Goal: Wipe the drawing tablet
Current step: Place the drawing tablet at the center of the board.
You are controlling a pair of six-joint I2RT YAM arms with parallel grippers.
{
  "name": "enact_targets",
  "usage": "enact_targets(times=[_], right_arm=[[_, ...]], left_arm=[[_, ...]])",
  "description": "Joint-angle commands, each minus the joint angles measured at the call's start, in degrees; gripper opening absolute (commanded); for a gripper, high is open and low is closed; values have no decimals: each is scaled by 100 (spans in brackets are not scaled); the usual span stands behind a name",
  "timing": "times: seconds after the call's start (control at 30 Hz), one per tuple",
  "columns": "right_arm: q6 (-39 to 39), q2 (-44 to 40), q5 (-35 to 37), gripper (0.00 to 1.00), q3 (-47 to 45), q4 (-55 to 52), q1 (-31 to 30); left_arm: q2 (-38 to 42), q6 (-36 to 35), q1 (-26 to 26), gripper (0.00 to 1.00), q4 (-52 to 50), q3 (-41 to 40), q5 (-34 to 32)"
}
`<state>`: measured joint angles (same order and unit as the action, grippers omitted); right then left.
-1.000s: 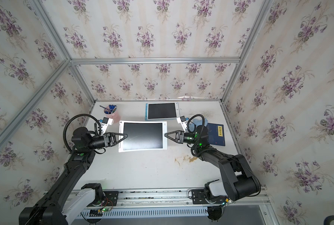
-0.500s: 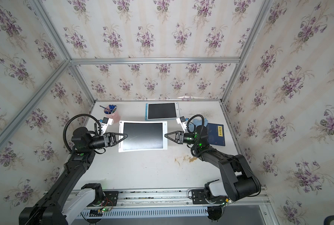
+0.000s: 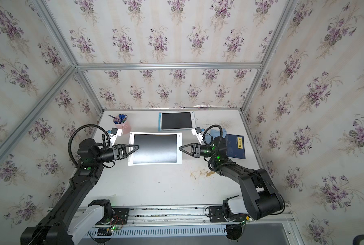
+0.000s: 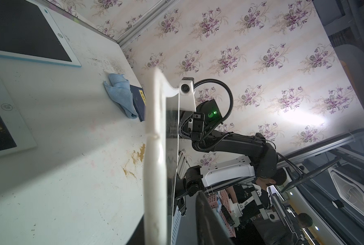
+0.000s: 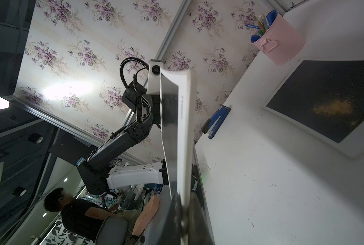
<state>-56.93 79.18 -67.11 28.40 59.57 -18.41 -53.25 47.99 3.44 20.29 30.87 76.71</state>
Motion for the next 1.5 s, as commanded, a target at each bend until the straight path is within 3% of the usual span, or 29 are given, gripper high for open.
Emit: enact_targets(times=[0.0, 0.13, 0.23, 0.3, 0.4, 0.5, 0.57, 0.7, 0.83, 1.03, 1.23, 1.4, 1.47], right_arm=[[34, -7, 69, 0, 43, 37, -13], [-271, -154, 167, 0, 226, 167, 0], [-2, -561, 350, 0, 663, -759, 223], [739, -901, 706, 0, 1169, -2342, 501], [1863, -1105, 1526, 0, 2009, -4550, 909], [2722, -835, 2790, 0, 2870, -6296, 1067], [2883, -511, 3190, 0, 3223, -6823, 1116], [3159, 553, 3031, 0, 3921, -7794, 1361], [3224, 1162, 2746, 0, 3964, -7853, 1528], [3418, 1877, 2120, 0, 3844, -7666, 1609], [3617, 2644, 1978, 0, 3972, -7713, 1697], [3653, 2975, 2043, 0, 3981, -7687, 1823], [3694, 3150, 2096, 5, 4068, -7742, 1833]], left_arm=[[16, -89, -2, 38, 102, 9, 29], [105, -251, -2, 48, -81, 17, -63], [331, -875, 7, 75, -1000, 148, -404], [497, -1541, 7, 99, -2039, 399, -831], [665, -2379, 7, 100, -3615, 879, -1944], [700, -2653, 7, 100, -4357, 1234, -2834], [672, -2641, 8, 100, -4381, 1323, -2889], [488, -2413, 8, 100, -4233, 1493, -2499], [366, -2255, 7, 100, -3795, 1413, -1988], [383, -2294, 7, 100, -3878, 1386, -2163], [-145, -2515, 7, 100, -4540, 1777, -2168], [-27, -2604, 7, 100, -4539, 1786, -2191], [19, -2631, 7, 100, -4544, 1782, -2187]])
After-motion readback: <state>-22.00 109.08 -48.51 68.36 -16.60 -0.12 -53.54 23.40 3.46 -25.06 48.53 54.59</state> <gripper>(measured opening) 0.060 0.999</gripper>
